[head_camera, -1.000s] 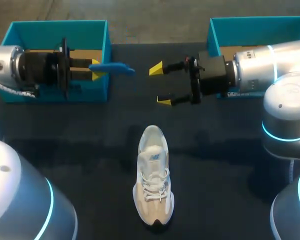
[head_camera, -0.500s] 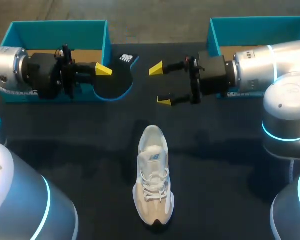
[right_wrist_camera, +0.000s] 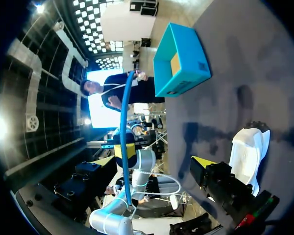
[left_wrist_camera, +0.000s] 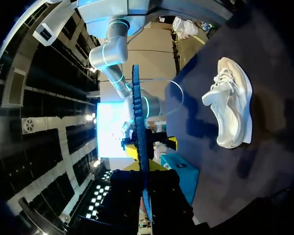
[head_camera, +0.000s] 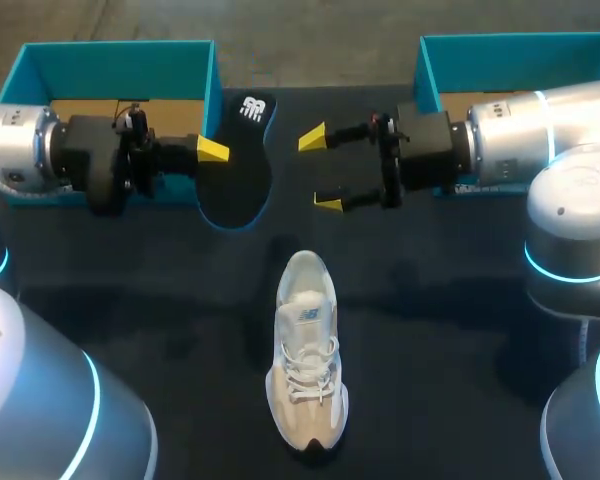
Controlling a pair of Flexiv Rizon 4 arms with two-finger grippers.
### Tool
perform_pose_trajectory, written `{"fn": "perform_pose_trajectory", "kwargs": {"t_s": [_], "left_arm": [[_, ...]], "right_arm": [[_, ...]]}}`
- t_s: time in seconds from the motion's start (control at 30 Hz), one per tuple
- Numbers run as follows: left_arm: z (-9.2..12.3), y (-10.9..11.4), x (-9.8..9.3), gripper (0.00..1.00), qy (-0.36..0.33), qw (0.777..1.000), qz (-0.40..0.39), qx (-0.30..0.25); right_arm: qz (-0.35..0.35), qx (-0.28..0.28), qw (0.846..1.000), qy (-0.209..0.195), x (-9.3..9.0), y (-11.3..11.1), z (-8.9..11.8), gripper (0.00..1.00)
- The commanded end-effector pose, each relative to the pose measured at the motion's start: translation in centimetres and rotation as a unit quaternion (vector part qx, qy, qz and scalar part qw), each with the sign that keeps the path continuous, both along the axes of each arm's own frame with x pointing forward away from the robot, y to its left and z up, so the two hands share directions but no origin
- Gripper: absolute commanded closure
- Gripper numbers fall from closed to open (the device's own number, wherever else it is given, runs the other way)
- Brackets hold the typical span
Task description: Take the shoe out of the shoebox, open the shoe tongue, remove and reinsert the insole, then place the shoe into the shoebox
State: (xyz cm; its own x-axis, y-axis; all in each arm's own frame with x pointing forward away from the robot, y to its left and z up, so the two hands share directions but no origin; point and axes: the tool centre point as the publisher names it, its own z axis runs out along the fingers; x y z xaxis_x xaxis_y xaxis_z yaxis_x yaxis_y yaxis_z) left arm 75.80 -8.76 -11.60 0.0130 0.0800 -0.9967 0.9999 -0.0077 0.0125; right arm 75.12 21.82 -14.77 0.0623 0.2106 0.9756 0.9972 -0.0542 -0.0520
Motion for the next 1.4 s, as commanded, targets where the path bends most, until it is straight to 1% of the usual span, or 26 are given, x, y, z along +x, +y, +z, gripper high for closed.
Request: {"fn": "perform_pose_trajectory", "kwargs": {"t_s": [0.03, 0.3, 0.53, 0.83, 1.07, 1.4], "left_arm": [[0.0, 0.0, -0.2, 1.00, -0.001, 1.000, 0.002, 0.001], [0.0, 0.0, -0.2, 1.00, -0.001, 1.000, 0.002, 0.001], [-0.5, -1.1, -0.2, 1.00, -0.029, 0.999, 0.013, 0.010], [-1.6, -2.4, 0.8, 1.00, -0.027, 0.999, 0.032, 0.017], [-2.1, -3.2, 1.2, 1.00, -0.023, 0.999, 0.032, 0.011], [-2.6, -3.5, 1.5, 1.00, -0.014, 0.999, 0.035, -0.003]], "right_arm": [[-0.002, -0.001, 1.000, 0.000, 0.0, 0.2, 0.0, 0.00], [-0.002, -0.001, 1.000, 0.000, 0.0, 0.2, 0.0, 0.00], [-0.002, -0.001, 1.000, 0.000, 0.0, 0.2, 0.0, 0.00], [-0.002, -0.001, 1.000, 0.000, 0.0, 0.2, 0.0, 0.00], [0.000, 0.017, 0.999, -0.027, -0.2, 0.2, 0.2, 0.00], [0.011, 0.040, 0.997, -0.061, -0.5, 0.6, 0.8, 0.00]]}}
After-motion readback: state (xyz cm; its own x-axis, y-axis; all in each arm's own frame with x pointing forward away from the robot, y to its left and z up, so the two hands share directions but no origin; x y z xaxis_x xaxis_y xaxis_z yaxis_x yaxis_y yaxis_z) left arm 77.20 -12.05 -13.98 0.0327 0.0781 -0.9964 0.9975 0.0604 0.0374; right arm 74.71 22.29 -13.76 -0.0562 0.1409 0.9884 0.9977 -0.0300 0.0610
